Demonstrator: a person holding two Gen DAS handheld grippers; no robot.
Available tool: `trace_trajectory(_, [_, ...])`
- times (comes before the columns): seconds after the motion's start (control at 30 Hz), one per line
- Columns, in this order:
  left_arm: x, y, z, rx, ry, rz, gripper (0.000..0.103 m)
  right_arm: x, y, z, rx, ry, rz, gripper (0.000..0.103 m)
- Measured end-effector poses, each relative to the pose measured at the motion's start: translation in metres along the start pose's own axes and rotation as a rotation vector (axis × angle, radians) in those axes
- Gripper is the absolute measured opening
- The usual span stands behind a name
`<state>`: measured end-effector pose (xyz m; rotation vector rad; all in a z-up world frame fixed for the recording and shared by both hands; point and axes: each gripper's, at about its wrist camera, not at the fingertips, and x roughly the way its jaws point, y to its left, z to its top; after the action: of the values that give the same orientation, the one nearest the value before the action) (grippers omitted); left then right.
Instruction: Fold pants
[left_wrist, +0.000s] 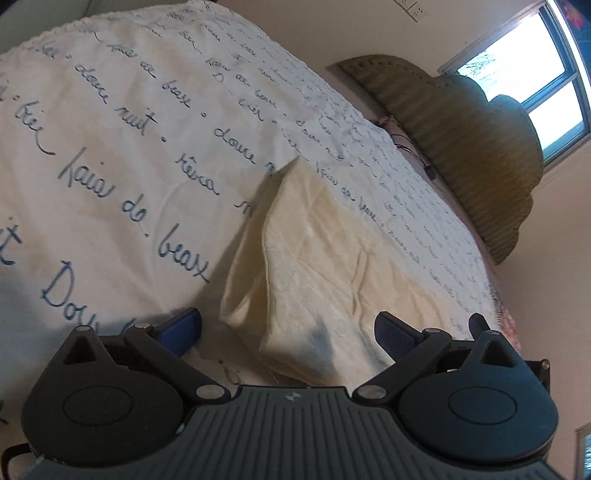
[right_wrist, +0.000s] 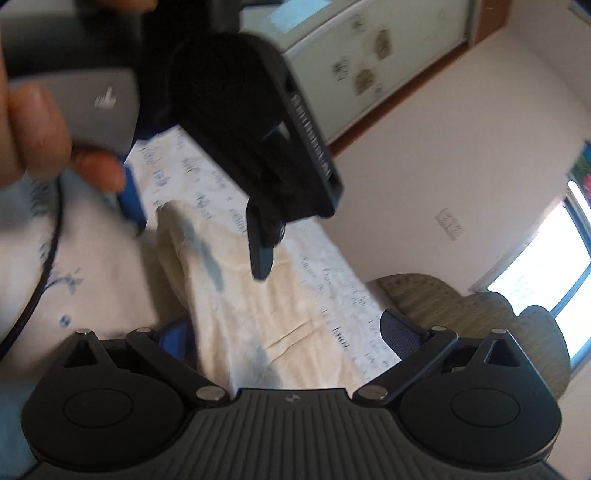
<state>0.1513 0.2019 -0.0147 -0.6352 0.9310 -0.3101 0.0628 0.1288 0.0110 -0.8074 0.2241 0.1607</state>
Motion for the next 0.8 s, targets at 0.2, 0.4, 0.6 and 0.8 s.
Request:
trace_trajectory(0.2, [0.034,0.000,0.017,-0.083,0.052,-0.114,0.099,0.003,-0.011,-0.001,0.051,0.042,0.075,0.103])
trace_trajectory(0.4, [0.051,-0.002,0.031,-0.082,0.067,-0.089,0.093,0.012,0.012,-0.005,-0.059,0.072,0.166,0.055])
trace_trajectory(0.6, [0.049,0.001,0.036,-0.055,0.055,0.013,0.020,0.014,0.022,-0.005,-0.066,0.071,0.203,0.018])
trace_trajectory(0.8, [0.021,-0.025,0.030,0.021,-0.050,0.007,0.014,0.006,-0.015,-0.004,0.120,0.036,0.237,0.012])
